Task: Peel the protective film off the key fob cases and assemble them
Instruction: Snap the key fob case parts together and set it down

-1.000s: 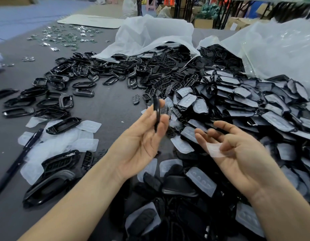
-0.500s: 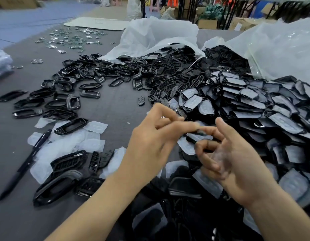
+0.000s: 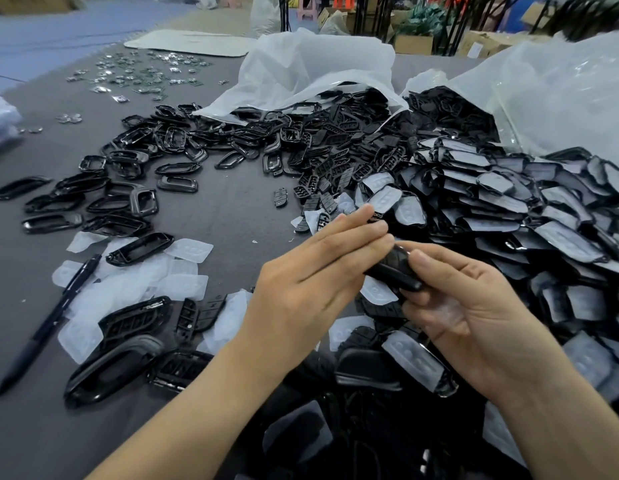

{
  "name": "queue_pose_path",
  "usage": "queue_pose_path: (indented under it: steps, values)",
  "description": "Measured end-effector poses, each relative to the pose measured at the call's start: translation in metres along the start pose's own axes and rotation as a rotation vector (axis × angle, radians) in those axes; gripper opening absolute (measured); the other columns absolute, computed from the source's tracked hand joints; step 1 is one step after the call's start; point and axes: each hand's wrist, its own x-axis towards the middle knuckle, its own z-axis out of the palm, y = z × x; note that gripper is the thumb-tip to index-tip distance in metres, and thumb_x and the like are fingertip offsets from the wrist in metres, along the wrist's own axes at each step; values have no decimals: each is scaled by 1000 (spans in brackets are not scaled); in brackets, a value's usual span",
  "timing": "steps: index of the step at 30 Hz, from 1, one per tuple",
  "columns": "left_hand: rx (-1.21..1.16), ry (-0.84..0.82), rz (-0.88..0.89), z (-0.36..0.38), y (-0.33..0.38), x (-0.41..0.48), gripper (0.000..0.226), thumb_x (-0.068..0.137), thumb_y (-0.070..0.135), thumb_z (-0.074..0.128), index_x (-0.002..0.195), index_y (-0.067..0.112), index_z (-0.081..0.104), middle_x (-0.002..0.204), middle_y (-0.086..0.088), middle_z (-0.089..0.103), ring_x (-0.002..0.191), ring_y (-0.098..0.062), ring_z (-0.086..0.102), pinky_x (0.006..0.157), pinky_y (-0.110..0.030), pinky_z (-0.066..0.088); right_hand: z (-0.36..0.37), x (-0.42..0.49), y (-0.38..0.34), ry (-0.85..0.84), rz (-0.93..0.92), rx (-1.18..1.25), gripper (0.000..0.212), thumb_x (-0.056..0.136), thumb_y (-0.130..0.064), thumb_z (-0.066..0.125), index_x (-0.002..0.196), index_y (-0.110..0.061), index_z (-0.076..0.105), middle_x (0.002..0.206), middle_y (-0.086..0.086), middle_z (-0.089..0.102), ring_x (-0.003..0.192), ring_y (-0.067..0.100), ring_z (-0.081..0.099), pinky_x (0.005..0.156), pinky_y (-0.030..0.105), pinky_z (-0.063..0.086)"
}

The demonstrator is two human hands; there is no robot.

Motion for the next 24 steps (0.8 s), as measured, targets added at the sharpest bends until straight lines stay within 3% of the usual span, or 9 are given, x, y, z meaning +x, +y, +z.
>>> queue_pose_path:
  steps: [10, 17, 20, 22, 24]
  values:
    - [162, 34, 34, 2, 2, 3, 41, 86, -11, 63, 125, -2, 53, 134, -10, 51, 127, -19, 52, 112, -41, 36, 1, -1, -1, -8, 29, 69, 30, 58, -16, 70, 84, -2, 76, 72, 3, 68, 43, 2, 43, 38, 13, 39]
    - [89, 34, -107, -3, 5, 4, 62, 78, -8, 67, 135, 5, 43, 145, -10, 40, 133, -15, 47, 98, -12, 42, 0, -1, -1, 25, 88, 116, 27, 66, -10, 63, 86, 3, 74, 76, 8, 67, 41, 3, 42, 36, 11, 38]
    - [74, -23, -128, -2, 4, 4, 61, 82, -5, 62, 137, 10, 40, 144, -3, 42, 132, -15, 47, 109, -22, 36, 1, 0, -1, 39, 79, 109, 21, 68, -8, 61, 79, 1, 76, 76, 6, 68, 42, 3, 42, 36, 10, 37]
    - [100, -85, -76, 1, 3, 3, 49, 86, -3, 56, 133, 10, 50, 142, -1, 48, 133, -17, 45, 116, -34, 28, 1, 0, -1, 54, 71, 118, 20, 67, -8, 61, 76, -1, 77, 70, 3, 66, 42, 2, 42, 36, 9, 35]
    - [118, -115, -31, 3, 1, 2, 34, 91, -1, 53, 122, 7, 62, 135, -4, 53, 132, -23, 46, 115, -44, 29, 2, 0, -2, 77, 74, 123, 17, 66, -8, 61, 71, -3, 77, 64, -1, 65, 41, 2, 42, 35, 8, 34]
